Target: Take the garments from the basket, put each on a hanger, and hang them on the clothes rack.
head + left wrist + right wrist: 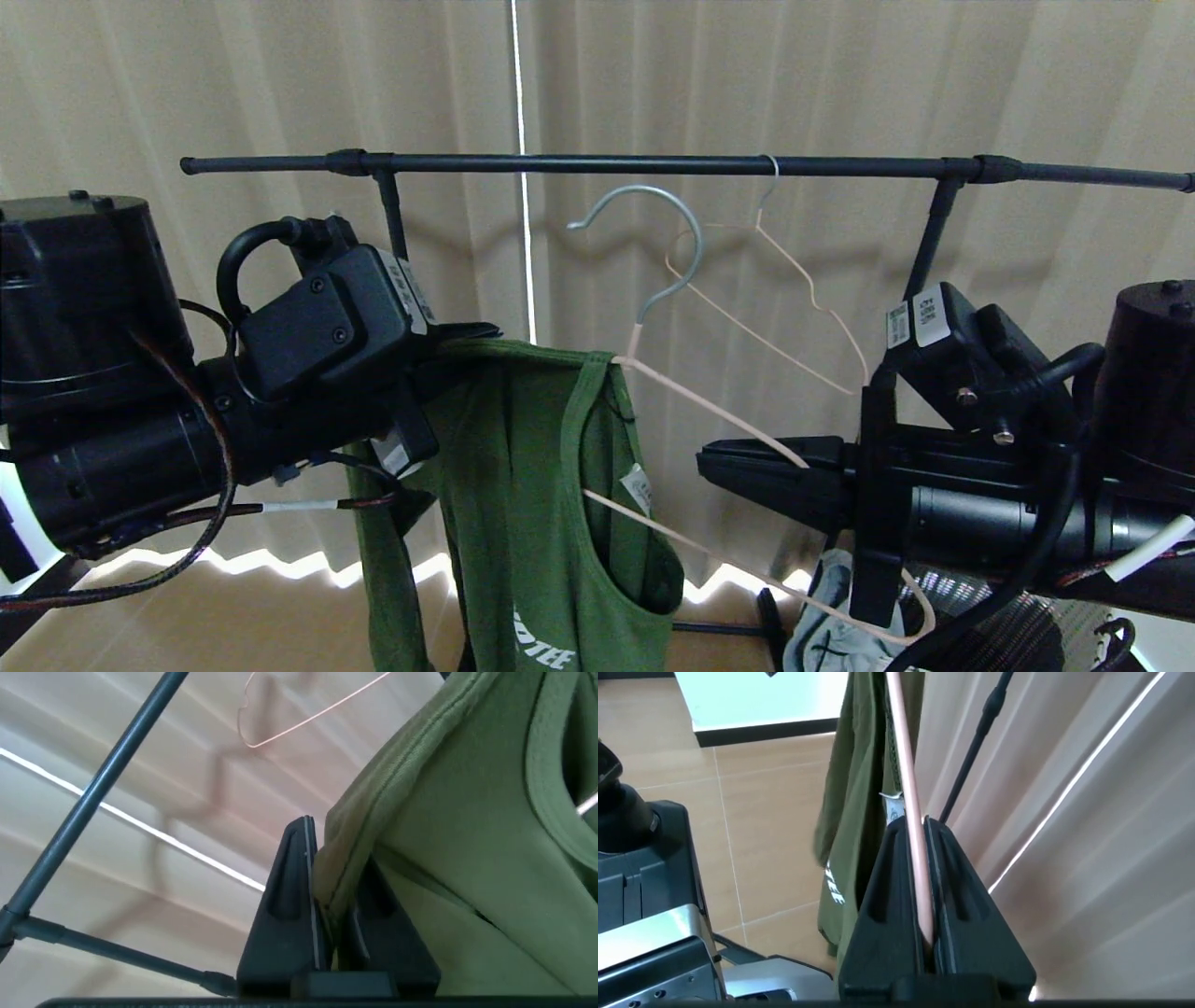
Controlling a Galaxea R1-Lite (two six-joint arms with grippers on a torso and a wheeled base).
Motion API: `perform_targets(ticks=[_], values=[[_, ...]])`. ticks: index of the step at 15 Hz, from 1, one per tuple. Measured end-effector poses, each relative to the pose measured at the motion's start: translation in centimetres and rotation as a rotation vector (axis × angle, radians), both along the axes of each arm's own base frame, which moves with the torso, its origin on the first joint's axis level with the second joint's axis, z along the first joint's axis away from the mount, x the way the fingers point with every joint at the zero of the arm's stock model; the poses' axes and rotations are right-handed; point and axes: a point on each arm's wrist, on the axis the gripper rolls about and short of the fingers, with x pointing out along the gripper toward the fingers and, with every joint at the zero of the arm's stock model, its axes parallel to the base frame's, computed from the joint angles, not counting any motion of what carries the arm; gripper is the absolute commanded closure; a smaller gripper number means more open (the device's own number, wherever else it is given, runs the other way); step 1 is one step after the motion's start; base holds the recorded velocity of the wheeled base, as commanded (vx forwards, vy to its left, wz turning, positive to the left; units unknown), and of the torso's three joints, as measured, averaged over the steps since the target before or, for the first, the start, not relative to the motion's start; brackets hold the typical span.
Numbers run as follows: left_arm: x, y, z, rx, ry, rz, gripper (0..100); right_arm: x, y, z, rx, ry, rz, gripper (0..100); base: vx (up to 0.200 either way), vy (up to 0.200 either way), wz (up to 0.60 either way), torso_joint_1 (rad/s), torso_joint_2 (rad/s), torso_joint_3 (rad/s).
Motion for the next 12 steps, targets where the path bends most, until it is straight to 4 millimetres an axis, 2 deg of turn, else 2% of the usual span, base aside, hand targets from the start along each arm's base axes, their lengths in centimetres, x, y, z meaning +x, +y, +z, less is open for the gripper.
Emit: perform_targets(ticks=[2,3,7,12], values=[[0.0,0.1,-0.1,0.001,0.001,0.003,100,0.0,0.0,0.0,0.0,-0.002,0.0,100,0.0,0.0,0.0,0.0,0.0,0.0],[-0.1,0.1,-0.3,0.003,0.005,0.004,100,0.0,0.0,0.0,0.0,-0.002,-0.001,0,0.0,0.0,0.0,0.0,0.0,0.0],[-0.1,0.5,-1.0,-0.003,-0.015,0.054,100,0.0,-0.1,0.2,0.006,-0.012,-0.01,0,0.0,0.0,0.0,0.0,0.0,0.0],[0.2,1.8,-1.5,-0.018,0.014,0.419,100,-0.1,-1.4,0.4,0.011,-0.022,-0.048,0,0.0,0.0,0.0,0.0,0.0,0.0]])
